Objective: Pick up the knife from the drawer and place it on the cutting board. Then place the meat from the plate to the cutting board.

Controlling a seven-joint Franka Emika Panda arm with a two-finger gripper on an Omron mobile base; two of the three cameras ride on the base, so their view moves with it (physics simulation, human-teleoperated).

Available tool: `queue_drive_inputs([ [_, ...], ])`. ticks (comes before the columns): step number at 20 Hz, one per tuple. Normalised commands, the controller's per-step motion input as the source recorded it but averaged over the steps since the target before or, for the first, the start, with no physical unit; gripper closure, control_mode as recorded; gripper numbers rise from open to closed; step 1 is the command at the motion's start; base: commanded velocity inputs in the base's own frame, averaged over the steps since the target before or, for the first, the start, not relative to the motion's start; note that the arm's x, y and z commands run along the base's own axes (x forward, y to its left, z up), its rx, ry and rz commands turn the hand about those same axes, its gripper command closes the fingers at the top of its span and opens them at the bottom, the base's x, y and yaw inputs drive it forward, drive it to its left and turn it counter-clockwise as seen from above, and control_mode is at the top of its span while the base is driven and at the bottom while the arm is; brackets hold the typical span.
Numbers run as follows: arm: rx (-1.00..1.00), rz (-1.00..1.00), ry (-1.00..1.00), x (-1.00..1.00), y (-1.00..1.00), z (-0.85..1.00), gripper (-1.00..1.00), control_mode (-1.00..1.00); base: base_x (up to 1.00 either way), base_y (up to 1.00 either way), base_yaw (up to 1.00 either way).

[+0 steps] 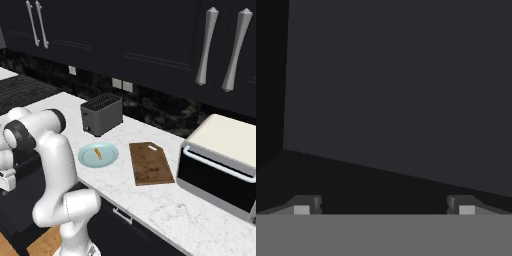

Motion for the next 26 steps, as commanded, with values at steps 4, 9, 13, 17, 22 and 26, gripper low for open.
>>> queue_drive_inputs([
  [4, 0.00, -0.05, 0.00, 0.01, -0.82, 0.00, -1.00, -1.00, 0.00, 0.00, 0.00],
  [9, 0.00, -0.06, 0.00, 0.25, -0.80, 0.00, -1.00, -1.00, 0.00, 0.00, 0.00],
  [13, 0.00, -0.10, 0.00, 0.23, -0.54, 0.00, -1.00, -1.00, 0.00, 0.00, 0.00],
  [17, -0.01, -0.12, 0.03, 0.20, -0.36, -0.09, -1.00, -1.00, 0.00, 0.00, 0.00],
  [22, 0.00, -0.01, 0.00, 0.03, -0.32, -0.07, -1.00, -1.00, 0.00, 0.00, 0.00],
  [26, 0.00, 0.00, 0.00, 0.08, -0.30, 0.00, -1.00, -1.00, 0.00, 0.00, 0.00],
])
